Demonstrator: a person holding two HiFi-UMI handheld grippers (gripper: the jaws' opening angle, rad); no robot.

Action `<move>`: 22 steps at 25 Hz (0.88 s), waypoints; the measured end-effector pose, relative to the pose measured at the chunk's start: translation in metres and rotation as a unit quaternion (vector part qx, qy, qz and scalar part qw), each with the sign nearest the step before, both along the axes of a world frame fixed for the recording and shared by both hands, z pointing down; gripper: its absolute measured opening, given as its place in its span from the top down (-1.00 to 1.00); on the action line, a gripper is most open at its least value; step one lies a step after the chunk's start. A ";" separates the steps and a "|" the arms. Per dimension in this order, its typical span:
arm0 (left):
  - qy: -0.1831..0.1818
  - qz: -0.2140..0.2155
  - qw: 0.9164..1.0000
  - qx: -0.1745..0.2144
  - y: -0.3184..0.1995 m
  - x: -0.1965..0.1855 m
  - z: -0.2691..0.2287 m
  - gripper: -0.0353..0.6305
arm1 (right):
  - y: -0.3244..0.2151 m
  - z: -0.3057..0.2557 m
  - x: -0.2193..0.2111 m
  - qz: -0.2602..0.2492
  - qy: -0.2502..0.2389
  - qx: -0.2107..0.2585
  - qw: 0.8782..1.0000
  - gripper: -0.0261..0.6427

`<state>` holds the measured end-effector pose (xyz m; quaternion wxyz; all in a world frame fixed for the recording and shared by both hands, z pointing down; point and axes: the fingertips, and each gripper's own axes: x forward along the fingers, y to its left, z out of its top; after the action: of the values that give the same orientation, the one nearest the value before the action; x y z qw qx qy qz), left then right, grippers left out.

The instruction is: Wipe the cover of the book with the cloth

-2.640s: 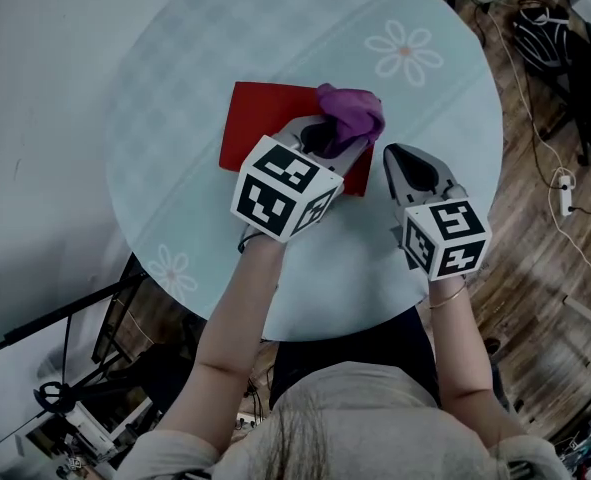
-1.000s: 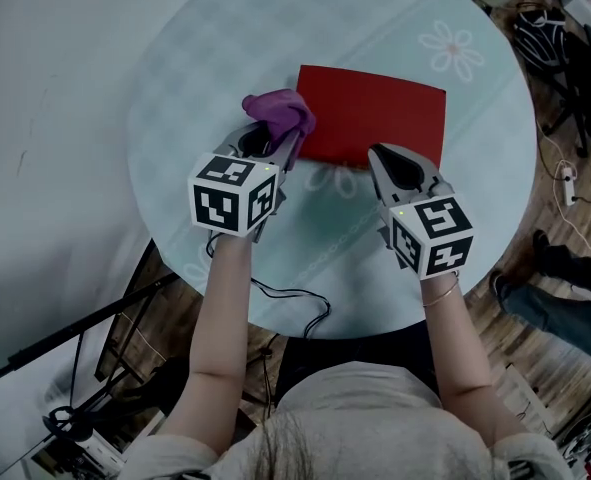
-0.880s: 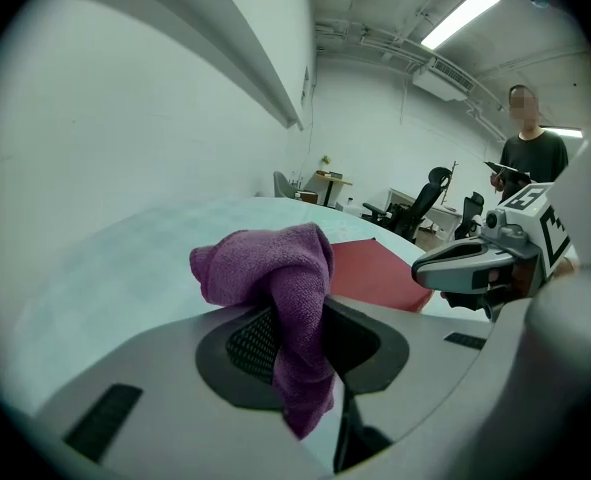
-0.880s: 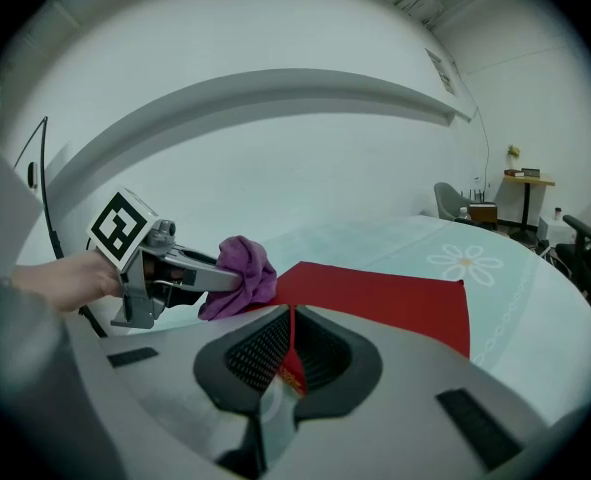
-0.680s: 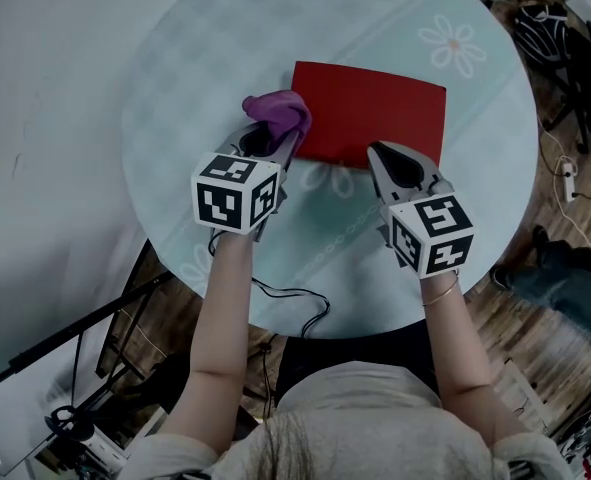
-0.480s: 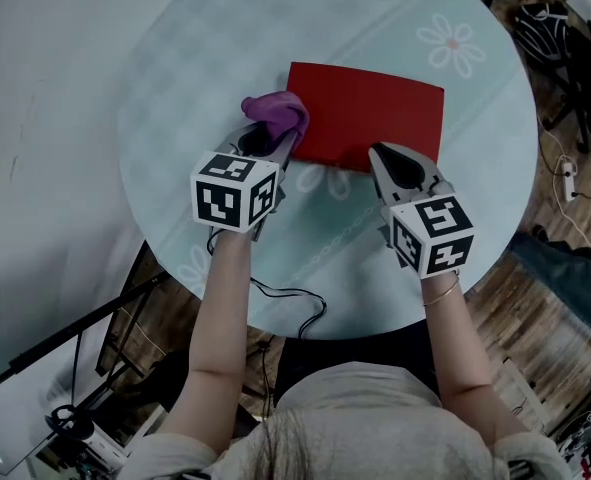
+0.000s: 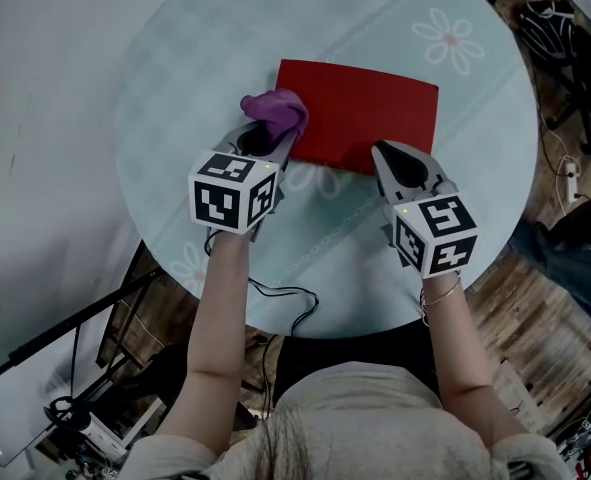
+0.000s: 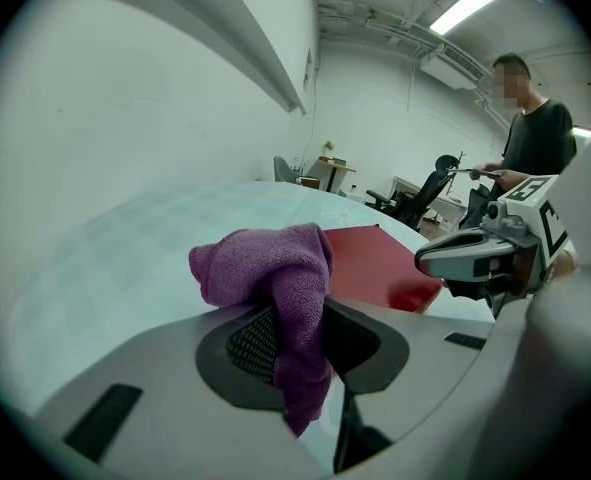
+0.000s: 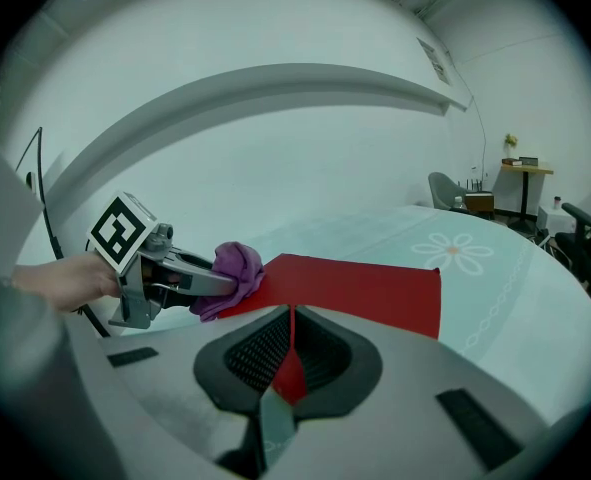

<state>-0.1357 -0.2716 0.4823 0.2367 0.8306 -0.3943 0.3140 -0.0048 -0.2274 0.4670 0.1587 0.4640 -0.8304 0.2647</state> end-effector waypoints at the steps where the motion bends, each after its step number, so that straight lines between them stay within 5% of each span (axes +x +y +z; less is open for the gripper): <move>1: 0.001 0.000 1.000 -0.001 0.001 0.003 0.000 0.56 | 0.000 0.000 0.002 0.000 -0.001 0.000 1.000 0.85; 22: 0.006 0.020 1.000 -0.015 0.016 0.079 0.001 0.56 | 0.010 0.002 0.060 -0.003 -0.002 -0.006 1.000 0.85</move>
<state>-0.0565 -0.2560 0.4836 0.2457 0.8365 -0.3714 0.3193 0.0555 -0.2169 0.4692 0.1608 0.4603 -0.8303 0.2700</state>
